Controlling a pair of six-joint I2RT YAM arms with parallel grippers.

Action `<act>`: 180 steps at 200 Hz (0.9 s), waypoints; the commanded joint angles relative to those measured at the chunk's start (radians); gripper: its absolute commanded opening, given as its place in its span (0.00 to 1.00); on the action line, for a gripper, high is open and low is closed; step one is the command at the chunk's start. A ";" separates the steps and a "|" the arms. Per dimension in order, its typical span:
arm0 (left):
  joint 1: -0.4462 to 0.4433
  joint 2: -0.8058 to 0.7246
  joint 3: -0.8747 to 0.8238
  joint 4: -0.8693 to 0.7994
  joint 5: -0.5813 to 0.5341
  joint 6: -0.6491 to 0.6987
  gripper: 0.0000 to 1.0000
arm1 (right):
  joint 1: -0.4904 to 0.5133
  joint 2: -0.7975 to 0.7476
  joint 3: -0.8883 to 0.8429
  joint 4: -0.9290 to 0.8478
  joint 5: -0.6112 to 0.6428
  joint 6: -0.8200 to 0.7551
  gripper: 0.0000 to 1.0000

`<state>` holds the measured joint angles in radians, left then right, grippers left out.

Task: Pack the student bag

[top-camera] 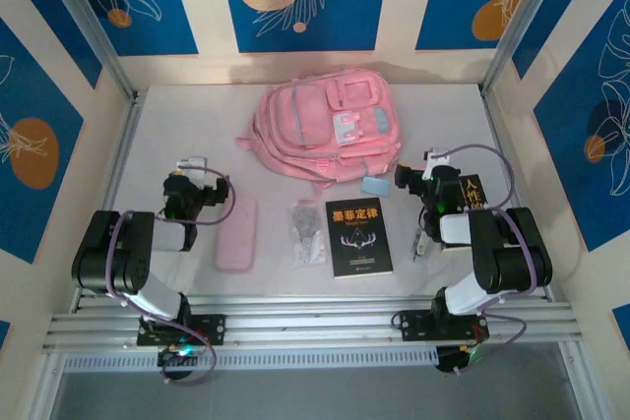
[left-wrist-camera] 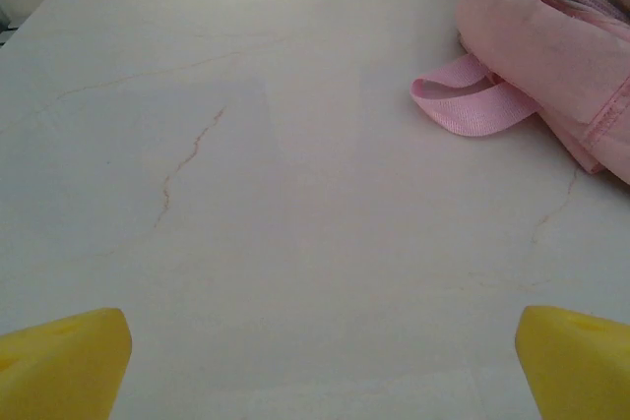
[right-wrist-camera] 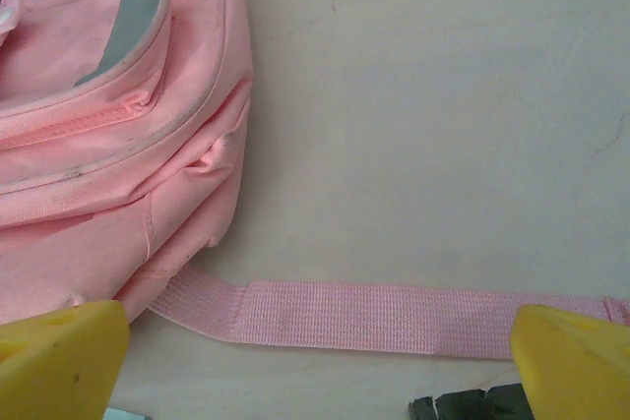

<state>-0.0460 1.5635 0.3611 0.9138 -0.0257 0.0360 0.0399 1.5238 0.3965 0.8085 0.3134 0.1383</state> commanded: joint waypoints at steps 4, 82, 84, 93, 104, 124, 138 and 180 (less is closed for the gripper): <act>-0.006 -0.005 0.021 0.003 0.027 0.008 1.00 | 0.001 -0.002 -0.004 0.045 0.000 0.003 0.99; -0.003 -0.004 0.029 -0.008 0.036 0.008 1.00 | -0.006 -0.002 -0.001 0.037 -0.013 0.006 0.99; -0.003 -0.004 0.028 -0.009 0.036 0.007 1.00 | -0.007 -0.002 -0.001 0.036 -0.014 0.006 0.99; -0.003 -0.002 0.029 -0.009 0.036 0.008 1.00 | -0.006 -0.002 -0.001 0.036 -0.014 0.006 0.99; -0.003 -0.003 0.029 -0.009 0.036 0.007 1.00 | -0.006 -0.002 -0.001 0.037 -0.014 0.006 0.99; -0.003 -0.002 0.028 -0.009 0.036 0.007 1.00 | -0.007 -0.002 -0.001 0.037 -0.013 0.006 0.99; -0.003 -0.004 0.029 -0.009 0.036 0.008 1.00 | -0.006 -0.002 -0.001 0.037 -0.014 0.006 0.99; -0.006 -0.008 0.021 0.002 0.019 0.008 1.00 | 0.006 -0.013 -0.001 0.031 0.013 0.000 0.99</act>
<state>-0.0460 1.5635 0.3698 0.9009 -0.0147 0.0360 0.0387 1.5238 0.3965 0.8085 0.3099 0.1383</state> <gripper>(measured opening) 0.999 0.993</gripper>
